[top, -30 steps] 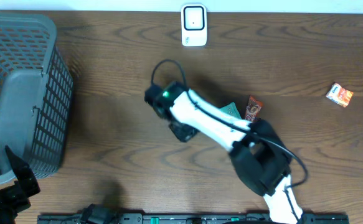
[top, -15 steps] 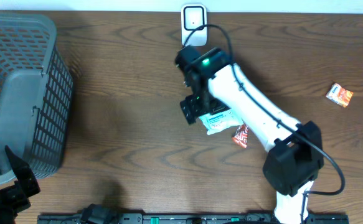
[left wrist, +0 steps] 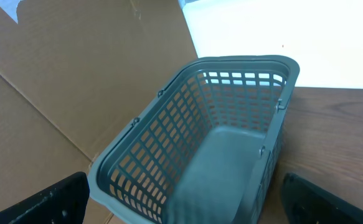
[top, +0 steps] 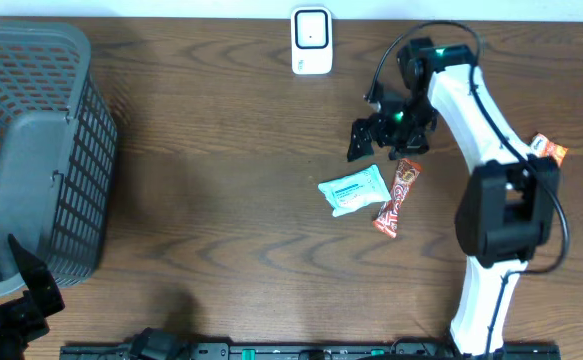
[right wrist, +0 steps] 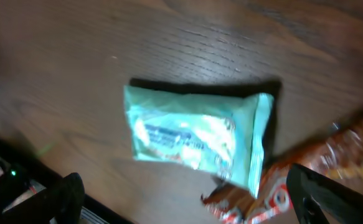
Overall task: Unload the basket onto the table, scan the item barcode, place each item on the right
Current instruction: 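Move the right gripper back over the green tissue pack, then lower the right gripper and grasp the green tissue pack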
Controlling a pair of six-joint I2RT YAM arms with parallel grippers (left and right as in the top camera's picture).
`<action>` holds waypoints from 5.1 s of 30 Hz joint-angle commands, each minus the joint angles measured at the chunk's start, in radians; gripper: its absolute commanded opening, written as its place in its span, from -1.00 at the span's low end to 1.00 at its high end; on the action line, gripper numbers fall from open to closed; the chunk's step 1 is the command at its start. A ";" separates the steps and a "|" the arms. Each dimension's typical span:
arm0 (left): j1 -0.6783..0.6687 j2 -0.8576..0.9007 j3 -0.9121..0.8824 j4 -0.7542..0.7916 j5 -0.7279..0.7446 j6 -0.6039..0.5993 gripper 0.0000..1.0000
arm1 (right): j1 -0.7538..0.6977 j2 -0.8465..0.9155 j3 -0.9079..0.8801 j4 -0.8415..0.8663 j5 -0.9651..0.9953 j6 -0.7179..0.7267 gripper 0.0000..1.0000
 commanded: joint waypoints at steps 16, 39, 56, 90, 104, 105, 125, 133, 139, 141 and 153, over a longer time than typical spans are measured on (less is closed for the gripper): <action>0.004 0.001 0.001 -0.001 -0.006 -0.012 0.96 | 0.010 0.273 -0.009 -0.064 -0.028 -0.090 0.35; 0.004 0.001 0.001 -0.001 -0.006 -0.013 0.96 | 0.026 0.214 -0.030 -0.099 -0.130 -0.191 -0.97; 0.004 0.001 0.001 -0.001 -0.006 -0.012 0.95 | 0.131 -0.177 -0.011 -0.097 0.349 0.125 -0.97; 0.004 0.001 0.001 -0.001 -0.006 -0.012 0.95 | 0.721 -0.178 -0.017 -0.080 1.523 0.758 -0.97; 0.004 0.001 0.001 -0.001 -0.006 -0.012 0.96 | 0.753 -0.178 -0.253 0.193 1.548 0.593 -0.97; 0.004 0.001 0.001 -0.001 -0.006 -0.012 0.96 | 0.757 -0.178 -0.287 0.225 1.548 0.574 -0.97; 0.004 0.001 0.001 -0.001 -0.006 -0.012 0.96 | 0.964 -0.178 -0.404 0.355 0.957 0.385 -0.53; 0.004 0.001 0.001 -0.001 -0.006 -0.012 0.96 | 0.912 -0.196 -0.272 0.302 0.666 0.423 0.36; 0.004 0.001 0.001 -0.001 -0.006 -0.012 0.96 | 0.773 -0.213 -0.146 0.203 0.474 0.516 0.69; 0.004 0.001 0.001 -0.001 -0.006 -0.013 0.96 | 0.707 -0.213 -0.146 0.193 0.381 0.509 0.82; 0.004 0.001 0.001 -0.001 -0.006 -0.012 0.95 | 0.253 -0.212 -0.253 0.178 -0.033 0.212 0.99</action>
